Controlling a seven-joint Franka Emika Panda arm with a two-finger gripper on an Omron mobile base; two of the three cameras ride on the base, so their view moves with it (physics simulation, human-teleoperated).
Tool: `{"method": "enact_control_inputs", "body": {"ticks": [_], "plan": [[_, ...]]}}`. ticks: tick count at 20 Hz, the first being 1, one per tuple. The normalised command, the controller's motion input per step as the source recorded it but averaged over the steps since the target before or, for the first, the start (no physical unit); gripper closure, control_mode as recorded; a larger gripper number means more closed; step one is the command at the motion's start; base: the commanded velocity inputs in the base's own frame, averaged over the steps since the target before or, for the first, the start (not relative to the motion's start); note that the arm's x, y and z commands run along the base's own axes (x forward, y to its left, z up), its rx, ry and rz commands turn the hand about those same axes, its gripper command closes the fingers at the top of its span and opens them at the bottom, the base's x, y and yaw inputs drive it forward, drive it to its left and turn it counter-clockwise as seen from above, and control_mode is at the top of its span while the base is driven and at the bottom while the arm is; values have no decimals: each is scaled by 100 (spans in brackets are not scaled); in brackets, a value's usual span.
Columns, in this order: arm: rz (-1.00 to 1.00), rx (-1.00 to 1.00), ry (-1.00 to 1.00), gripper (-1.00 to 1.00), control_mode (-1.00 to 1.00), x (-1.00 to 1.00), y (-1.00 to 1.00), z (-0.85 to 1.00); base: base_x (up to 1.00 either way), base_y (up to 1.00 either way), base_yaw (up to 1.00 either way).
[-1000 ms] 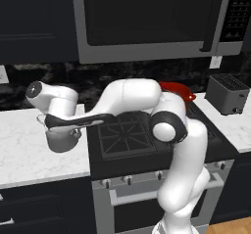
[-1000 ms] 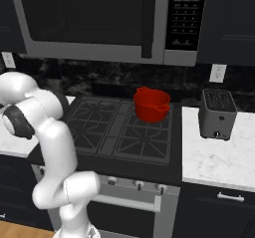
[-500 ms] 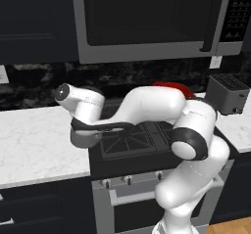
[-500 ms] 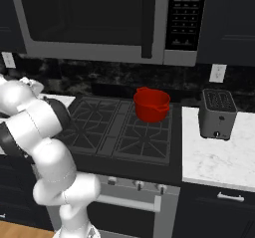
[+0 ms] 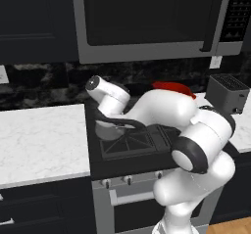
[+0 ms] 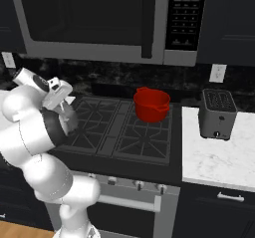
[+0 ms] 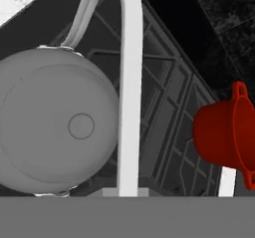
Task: Pick the kettle from the counter and place it on a stove burner. Then turn the burner on.
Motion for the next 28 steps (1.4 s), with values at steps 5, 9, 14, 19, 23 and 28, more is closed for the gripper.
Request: {"method": "enact_control_inputs", "body": {"ticks": [5,9,14,19,23,28], "plan": [[-16,2,0,100,-100,38,-88,0,0,0,0],[-2,-2,10,100,-100,6,-16,-10,0,0,0],[0,-10,6,100,-100,1,0,-36,0,0,0],[0,-8,-1,100,-100,0,0,-23,0,0,0],[0,0,-9,100,-100,0,0,-3,0,0,0],[0,0,-2,100,-100,0,0,0,0,0,0]]}}
